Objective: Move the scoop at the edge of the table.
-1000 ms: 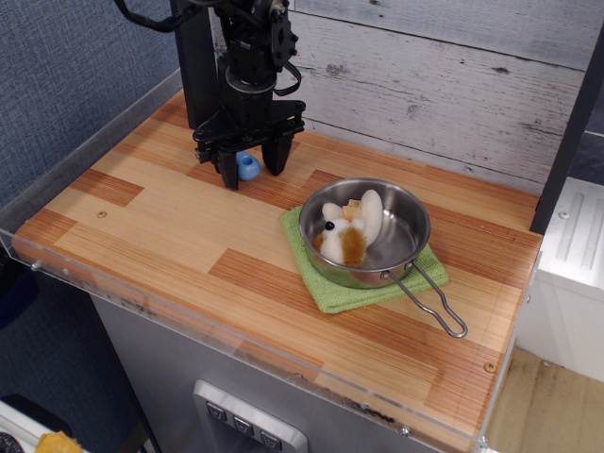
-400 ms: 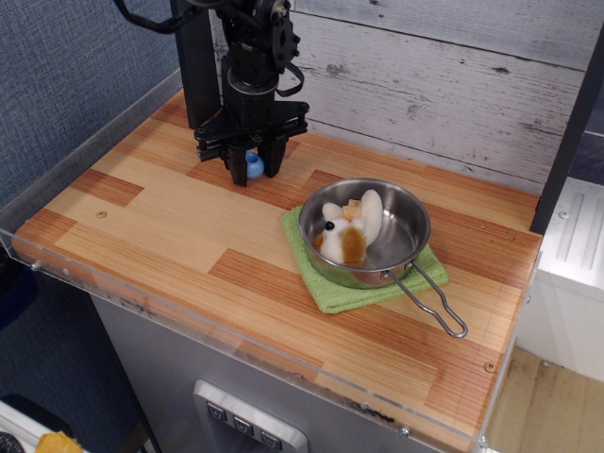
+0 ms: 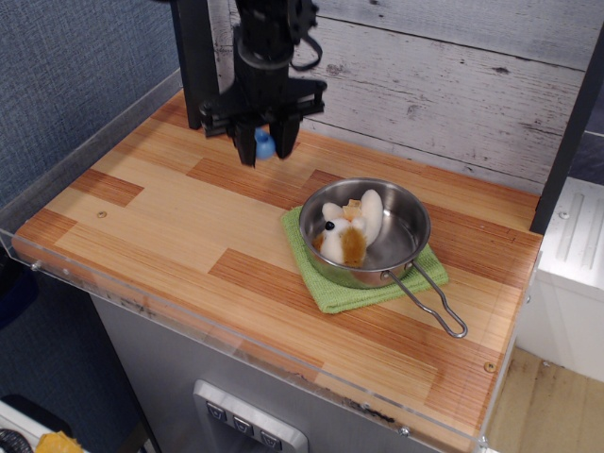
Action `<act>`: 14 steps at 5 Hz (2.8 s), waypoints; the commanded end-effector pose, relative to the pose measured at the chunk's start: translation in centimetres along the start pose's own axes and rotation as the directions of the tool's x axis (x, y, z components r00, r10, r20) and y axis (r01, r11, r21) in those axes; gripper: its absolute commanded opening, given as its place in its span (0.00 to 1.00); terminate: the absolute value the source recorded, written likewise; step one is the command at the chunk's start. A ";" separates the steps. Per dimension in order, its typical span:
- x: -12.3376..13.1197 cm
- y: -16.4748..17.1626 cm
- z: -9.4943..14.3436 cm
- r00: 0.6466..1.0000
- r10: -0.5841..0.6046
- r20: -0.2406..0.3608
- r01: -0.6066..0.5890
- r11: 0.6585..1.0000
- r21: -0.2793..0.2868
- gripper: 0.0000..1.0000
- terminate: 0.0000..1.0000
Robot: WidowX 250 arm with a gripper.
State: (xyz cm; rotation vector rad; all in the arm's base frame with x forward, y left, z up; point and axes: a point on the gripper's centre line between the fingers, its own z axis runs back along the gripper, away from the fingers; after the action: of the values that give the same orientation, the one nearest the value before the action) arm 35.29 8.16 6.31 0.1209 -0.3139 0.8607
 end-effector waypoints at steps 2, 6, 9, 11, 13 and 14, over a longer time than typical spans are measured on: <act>-2.5 7.5 5.5 0.995 -0.041 0.086 0.042 0.999 -0.005 0.00 0.00; -2.0 14.6 1.3 0.997 0.061 0.042 -0.064 0.996 0.069 0.00 0.00; -2.2 13.5 -2.6 0.999 0.035 0.003 -0.035 0.995 0.098 0.00 0.00; -3.0 13.0 -3.6 0.997 0.074 -0.010 -0.073 0.996 0.058 0.00 0.00; -3.7 12.9 -3.9 0.993 0.110 -0.044 -0.110 0.994 -0.013 1.00 0.00; -3.6 13.0 -3.7 0.993 0.111 -0.047 -0.111 0.994 0.008 1.00 0.00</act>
State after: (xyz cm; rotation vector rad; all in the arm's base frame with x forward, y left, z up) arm 24.58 15.07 1.04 0.0842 -0.2551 0.9635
